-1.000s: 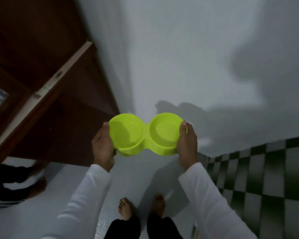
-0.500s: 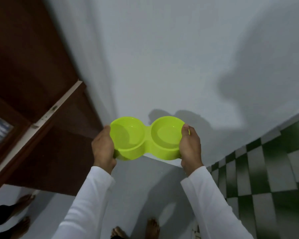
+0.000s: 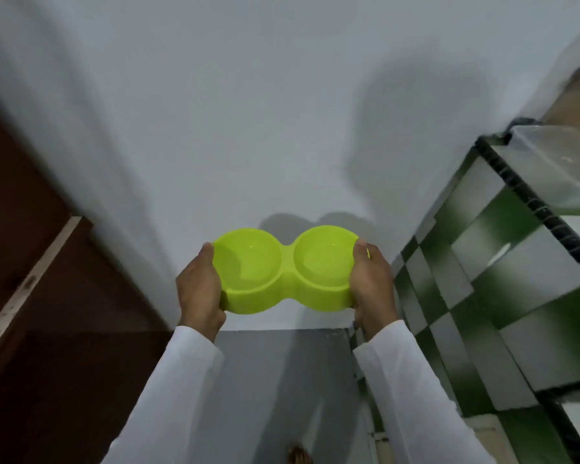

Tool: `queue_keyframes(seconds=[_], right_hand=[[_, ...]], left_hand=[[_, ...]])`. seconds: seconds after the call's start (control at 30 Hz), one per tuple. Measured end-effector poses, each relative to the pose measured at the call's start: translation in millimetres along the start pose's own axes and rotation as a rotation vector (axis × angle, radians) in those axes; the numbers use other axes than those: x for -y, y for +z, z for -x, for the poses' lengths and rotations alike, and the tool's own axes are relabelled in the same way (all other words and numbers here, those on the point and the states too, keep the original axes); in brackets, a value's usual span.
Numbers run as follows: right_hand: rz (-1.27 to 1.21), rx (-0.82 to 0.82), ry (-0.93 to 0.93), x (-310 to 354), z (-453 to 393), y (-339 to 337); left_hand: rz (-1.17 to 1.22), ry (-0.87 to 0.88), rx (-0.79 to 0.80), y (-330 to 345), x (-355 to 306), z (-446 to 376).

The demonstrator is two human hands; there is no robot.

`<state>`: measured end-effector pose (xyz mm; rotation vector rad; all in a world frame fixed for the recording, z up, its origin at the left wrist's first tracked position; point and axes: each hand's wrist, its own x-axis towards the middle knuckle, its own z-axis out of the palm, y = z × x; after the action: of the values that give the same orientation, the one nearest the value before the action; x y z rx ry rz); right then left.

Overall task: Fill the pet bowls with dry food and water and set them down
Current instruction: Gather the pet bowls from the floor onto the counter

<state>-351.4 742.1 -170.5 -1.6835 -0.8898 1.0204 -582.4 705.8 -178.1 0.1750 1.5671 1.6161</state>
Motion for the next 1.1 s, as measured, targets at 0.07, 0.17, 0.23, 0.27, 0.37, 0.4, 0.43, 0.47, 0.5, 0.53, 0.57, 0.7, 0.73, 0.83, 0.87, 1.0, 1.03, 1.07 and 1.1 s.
queue_keyframes(seconds=[0.07,0.17,0.23,0.27,0.37,0.4,0.43,0.47,0.5,0.53,0.57,0.7,0.73,0.83,0.87,1.0,1.03,1.07,1.1], right_hand=[[-0.022,-0.053,-0.01,-1,10,-14],[-0.056,-0.139,-0.026,-6,28,-35],[-0.067,-0.194,-0.005,-12,42,-50],[-0.071,-0.217,0.006,-15,48,-57],[-0.084,-0.299,0.031,-22,70,-82],[-0.095,-0.331,0.036,-25,77,-92],[-0.107,-0.356,0.046,-26,84,-101],[-0.116,-0.379,0.057,-29,90,-110],[-0.121,-0.4,0.071,-31,97,-119],[-0.124,-0.423,0.081,-34,105,-130],[-0.121,-0.444,0.083,-36,114,-141],[-0.149,-0.543,0.071,-48,142,-179],[-0.164,-0.575,0.078,-52,152,-192],[-0.166,-0.629,0.108,-61,174,-219],[-0.169,-0.651,0.113,-64,183,-230],[-0.196,-0.748,0.102,-79,222,-278],[-0.2,-0.77,0.104,-82,232,-289],[-0.206,-0.793,0.102,-87,246,-303],[-0.205,-0.809,0.097,-90,257,-314]], left_hand=[[-0.024,-0.007,0.062,5,-1,6],[-0.054,-0.005,0.144,10,0,20],[-0.076,-0.014,0.19,13,2,32],[-0.089,-0.018,0.212,14,3,38],[-0.121,-0.03,0.288,19,7,61],[-0.132,-0.036,0.313,20,10,69],[-0.142,-0.039,0.333,22,12,76],[-0.152,-0.039,0.356,23,15,83],[-0.17,-0.04,0.382,25,17,91],[-0.188,-0.045,0.408,26,20,100],[-0.207,-0.047,0.434,28,23,111],[-0.261,-0.057,0.536,35,38,146],[-0.281,-0.053,0.561,36,45,158],[-0.315,-0.041,0.613,39,57,187],[-0.329,-0.044,0.643,38,60,200],[-0.357,-0.057,0.74,38,81,250],[-0.366,-0.058,0.762,38,86,262],[-0.38,-0.065,0.787,38,95,277],[-0.387,-0.073,0.803,37,102,290]])
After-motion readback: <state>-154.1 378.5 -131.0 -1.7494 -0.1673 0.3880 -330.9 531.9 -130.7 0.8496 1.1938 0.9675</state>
